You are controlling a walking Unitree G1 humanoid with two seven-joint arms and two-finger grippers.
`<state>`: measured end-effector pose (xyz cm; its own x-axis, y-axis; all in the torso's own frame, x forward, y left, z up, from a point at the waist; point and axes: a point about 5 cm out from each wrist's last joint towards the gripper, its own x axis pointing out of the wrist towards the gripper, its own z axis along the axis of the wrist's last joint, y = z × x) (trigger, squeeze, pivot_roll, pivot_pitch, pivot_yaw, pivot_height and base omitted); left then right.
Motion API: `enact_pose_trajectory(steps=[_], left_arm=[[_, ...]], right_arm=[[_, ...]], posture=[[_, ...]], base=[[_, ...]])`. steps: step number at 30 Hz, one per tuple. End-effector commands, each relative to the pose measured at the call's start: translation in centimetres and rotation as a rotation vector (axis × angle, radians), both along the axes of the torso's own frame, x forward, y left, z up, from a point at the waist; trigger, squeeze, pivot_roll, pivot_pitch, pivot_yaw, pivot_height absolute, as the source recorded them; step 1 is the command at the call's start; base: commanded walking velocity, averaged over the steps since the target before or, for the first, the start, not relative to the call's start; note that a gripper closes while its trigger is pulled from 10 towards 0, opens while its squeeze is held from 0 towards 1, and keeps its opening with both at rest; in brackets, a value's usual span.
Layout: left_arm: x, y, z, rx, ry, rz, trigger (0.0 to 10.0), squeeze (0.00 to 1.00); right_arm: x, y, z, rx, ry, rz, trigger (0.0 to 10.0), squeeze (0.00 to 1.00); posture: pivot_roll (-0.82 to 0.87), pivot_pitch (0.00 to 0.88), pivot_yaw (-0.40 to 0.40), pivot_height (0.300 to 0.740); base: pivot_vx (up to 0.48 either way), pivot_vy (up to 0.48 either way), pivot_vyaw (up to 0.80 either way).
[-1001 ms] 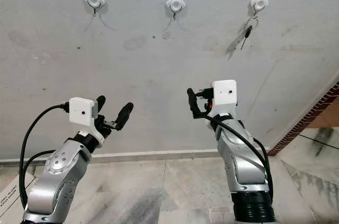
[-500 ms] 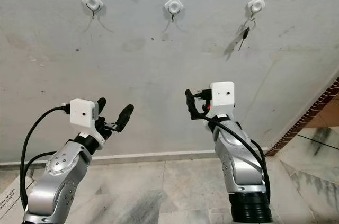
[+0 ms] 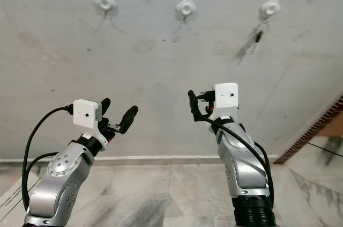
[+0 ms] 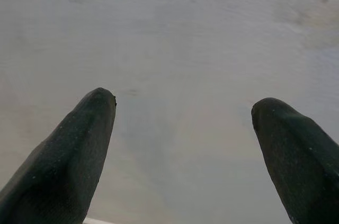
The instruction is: Hang keys on a hook
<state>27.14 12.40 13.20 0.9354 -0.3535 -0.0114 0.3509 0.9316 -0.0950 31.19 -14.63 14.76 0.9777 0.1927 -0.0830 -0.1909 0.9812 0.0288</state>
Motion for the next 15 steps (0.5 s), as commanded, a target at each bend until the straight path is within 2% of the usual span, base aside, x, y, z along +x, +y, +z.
enact_pose_trajectory(steps=[1, 7, 15], left_arm=[[-0.01, -0.22, 0.08, 0.009, -0.003, -0.002, 10.0, 0.00], [0.06, -0.21, 0.11, 0.004, 0.000, 0.000, 10.0, 0.00], [0.07, -0.19, 0.20, 0.009, -0.003, 0.000, 10.0, 0.00]], right_arm=[[0.00, -0.26, 0.37, -0.004, -0.019, -0.008, 10.0, 0.00], [0.10, -0.34, 0.49, -0.011, -0.025, -0.011, 10.0, 0.00], [0.19, -0.39, 0.62, -0.019, -0.036, -0.015, 10.0, 0.00]], posture=[[-0.01, 0.000, -0.004, 0.740], [-0.01, 0.000, -0.001, 0.740], [-0.01, 0.000, 0.000, 0.740]], base=[[0.000, 0.000, 0.00], [-0.081, 0.000, 0.00], [-0.215, 0.000, 0.00]])
